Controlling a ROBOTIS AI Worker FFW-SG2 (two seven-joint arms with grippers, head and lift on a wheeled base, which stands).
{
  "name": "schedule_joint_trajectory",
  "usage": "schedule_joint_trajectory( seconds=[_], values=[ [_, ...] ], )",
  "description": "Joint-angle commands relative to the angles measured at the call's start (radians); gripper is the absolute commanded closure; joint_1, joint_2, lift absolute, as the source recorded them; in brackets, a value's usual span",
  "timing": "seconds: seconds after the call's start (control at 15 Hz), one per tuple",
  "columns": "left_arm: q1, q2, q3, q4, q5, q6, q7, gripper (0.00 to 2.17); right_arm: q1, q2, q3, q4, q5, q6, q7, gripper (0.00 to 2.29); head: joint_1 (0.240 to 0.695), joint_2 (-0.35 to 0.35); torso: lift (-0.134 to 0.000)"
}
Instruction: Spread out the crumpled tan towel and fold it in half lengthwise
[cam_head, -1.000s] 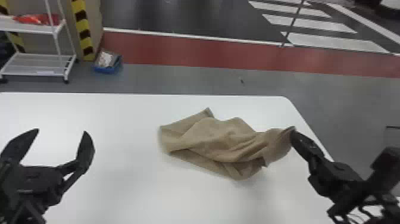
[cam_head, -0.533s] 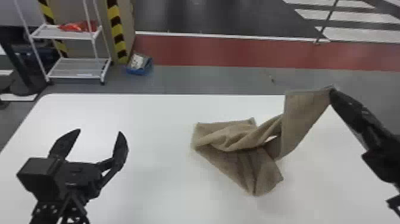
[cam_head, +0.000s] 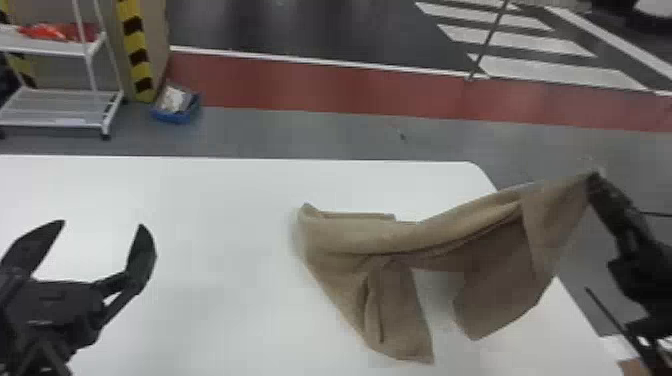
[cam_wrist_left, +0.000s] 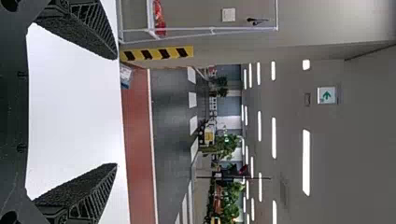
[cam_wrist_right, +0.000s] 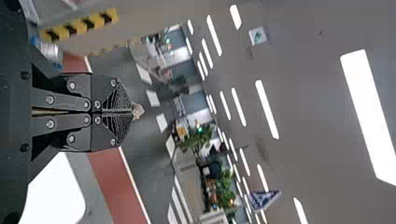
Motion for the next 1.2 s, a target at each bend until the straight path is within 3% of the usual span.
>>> schedule_joint_trajectory(
  seconds=[0.0, 0.2, 0.33, 0.47, 0.53, 0.67, 0.93, 1.13],
  values=[
    [-0.001, 0.0, -0.004, 0.001, -0.009, 0.0, 0.0, 0.06, -0.036, 0.001, -0.05, 0.077, 0.081, -0.014, -0.016, 1.59, 0.695, -0.295, -0.125],
    [-0.001, 0.003, -0.019, -0.015, -0.009, 0.037, -0.009, 0.06, -0.047, 0.001, -0.058, 0.109, 0.106, 0.008, -0.02, 1.58, 0.695, -0.35, -0.125],
    [0.003, 0.003, -0.031, -0.022, -0.009, 0.037, -0.012, 0.06, -0.073, 0.001, -0.042, 0.135, 0.187, 0.125, -0.017, 1.55, 0.695, -0.35, -0.125],
    [0.005, 0.005, -0.031, -0.022, -0.011, 0.037, -0.012, 0.06, -0.079, 0.001, -0.006, 0.163, 0.27, 0.195, -0.016, 1.37, 0.695, -0.35, -0.125],
    [0.006, 0.006, -0.031, -0.022, -0.011, 0.037, -0.012, 0.06, -0.08, 0.001, 0.014, 0.172, 0.298, 0.198, -0.016, 1.02, 0.695, -0.35, -0.125],
    [0.006, 0.008, -0.031, -0.025, -0.011, 0.037, -0.011, 0.07, -0.08, 0.001, 0.028, 0.163, 0.344, 0.235, -0.02, 0.03, 0.695, -0.35, -0.125],
    [0.011, 0.008, -0.033, -0.03, -0.009, 0.04, -0.011, 0.06, -0.065, 0.001, 0.011, 0.124, 0.342, 0.247, -0.025, 0.04, 0.695, -0.35, -0.125],
    [0.012, 0.008, -0.071, -0.039, -0.011, 0.043, -0.014, 0.07, -0.083, 0.001, 0.008, 0.137, 0.443, 0.413, -0.025, 0.05, 0.695, -0.35, -0.125]
  ],
)
